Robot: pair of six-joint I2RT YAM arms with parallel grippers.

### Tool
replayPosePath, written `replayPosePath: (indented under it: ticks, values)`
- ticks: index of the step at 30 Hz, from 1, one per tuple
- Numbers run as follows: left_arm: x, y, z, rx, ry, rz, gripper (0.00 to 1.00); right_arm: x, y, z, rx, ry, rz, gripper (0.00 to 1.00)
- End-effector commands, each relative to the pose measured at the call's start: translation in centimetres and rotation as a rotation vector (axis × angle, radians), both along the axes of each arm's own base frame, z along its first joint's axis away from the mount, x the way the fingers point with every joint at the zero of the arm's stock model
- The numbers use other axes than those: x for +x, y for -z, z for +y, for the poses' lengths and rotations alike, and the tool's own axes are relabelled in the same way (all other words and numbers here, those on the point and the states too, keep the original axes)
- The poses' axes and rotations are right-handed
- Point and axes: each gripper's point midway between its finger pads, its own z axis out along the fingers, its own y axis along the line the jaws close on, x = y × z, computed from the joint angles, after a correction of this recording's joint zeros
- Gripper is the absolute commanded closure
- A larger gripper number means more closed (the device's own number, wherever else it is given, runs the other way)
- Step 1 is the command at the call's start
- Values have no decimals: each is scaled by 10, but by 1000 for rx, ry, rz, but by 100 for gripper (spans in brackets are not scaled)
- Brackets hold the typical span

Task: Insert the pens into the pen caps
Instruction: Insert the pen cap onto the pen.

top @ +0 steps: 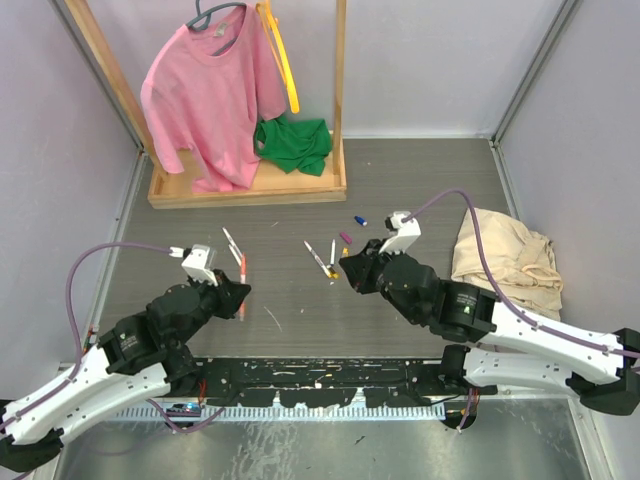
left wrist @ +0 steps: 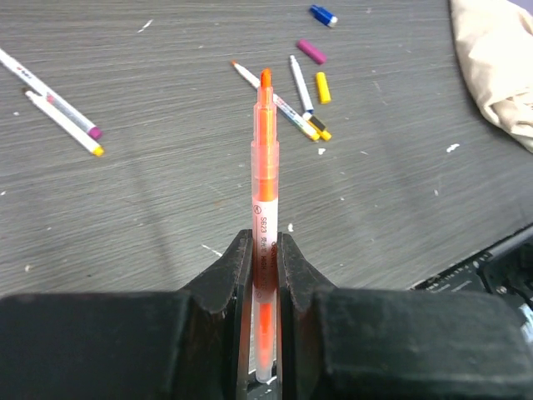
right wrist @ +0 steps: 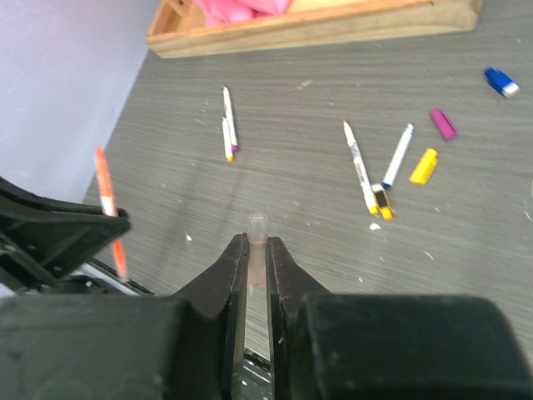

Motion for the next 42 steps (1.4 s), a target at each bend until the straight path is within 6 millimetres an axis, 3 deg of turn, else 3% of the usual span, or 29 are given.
replayPosePath:
  ticks: [1,7,13,16,22,26,32,42]
  values:
    - [0,-54,-21,-149,70,-78,100,-1,12,-23,53,62,-12,100]
    - [-10,-79,-46,-239,198,-111,100,-9,-1,-46,161,54,-84,100]
    - [-18,-96,-105,-248,437,-102,100,-23,-29,-51,274,-44,-190,100]
    - [-19,-114,-135,-307,531,-152,100,-31,-50,-53,375,-91,-268,100]
    - [-31,-130,-171,-331,658,-325,100,-37,-82,-68,529,-86,-402,100]
    - [-37,-117,-183,-325,724,-392,100,-38,-92,-65,558,-100,-471,100]
    - [-40,-113,-194,-329,775,-421,100,-36,-98,-44,474,-148,-516,100]
    - [-40,-110,-196,-348,777,-444,100,-41,-110,-33,537,-191,-570,100]
